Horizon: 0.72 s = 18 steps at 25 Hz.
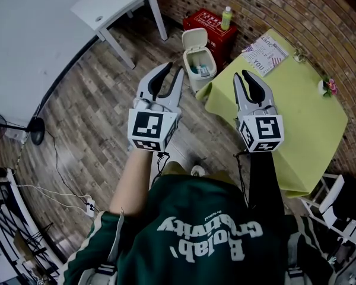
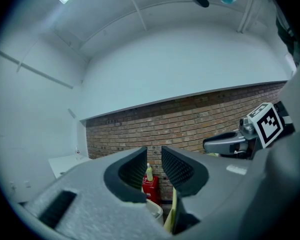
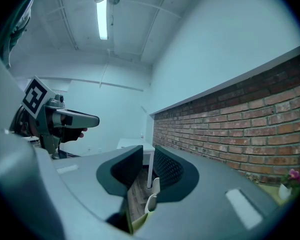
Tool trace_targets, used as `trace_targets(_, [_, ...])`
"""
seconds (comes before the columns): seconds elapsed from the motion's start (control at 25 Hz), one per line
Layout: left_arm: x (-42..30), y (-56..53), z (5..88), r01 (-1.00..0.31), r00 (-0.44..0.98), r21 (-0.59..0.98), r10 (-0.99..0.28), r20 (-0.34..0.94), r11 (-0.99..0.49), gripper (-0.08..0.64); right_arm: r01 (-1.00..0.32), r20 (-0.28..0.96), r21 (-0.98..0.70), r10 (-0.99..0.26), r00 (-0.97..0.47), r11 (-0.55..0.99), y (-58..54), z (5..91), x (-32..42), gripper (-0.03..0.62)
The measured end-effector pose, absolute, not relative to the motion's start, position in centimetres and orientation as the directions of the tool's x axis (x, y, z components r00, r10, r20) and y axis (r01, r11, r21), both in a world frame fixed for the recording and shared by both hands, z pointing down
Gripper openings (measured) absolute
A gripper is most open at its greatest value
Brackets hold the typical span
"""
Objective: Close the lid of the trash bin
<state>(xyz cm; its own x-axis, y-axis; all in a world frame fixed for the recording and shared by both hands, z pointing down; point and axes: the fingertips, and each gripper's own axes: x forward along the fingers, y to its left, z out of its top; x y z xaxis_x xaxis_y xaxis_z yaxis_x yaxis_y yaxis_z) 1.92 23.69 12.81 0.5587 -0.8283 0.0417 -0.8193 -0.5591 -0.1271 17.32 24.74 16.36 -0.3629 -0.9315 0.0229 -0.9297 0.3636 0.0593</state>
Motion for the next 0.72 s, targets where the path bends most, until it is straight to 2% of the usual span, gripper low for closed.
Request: trace_targets(0.72, [-0.6, 22.2, 13.3, -0.843, 0.521, -0.122, -0.852, 0.059, -0.524, 0.087, -0.919, 0.026, 0.027, -0.919, -0.393, 0.394, 22.3, 17.1, 15.7, 0.089])
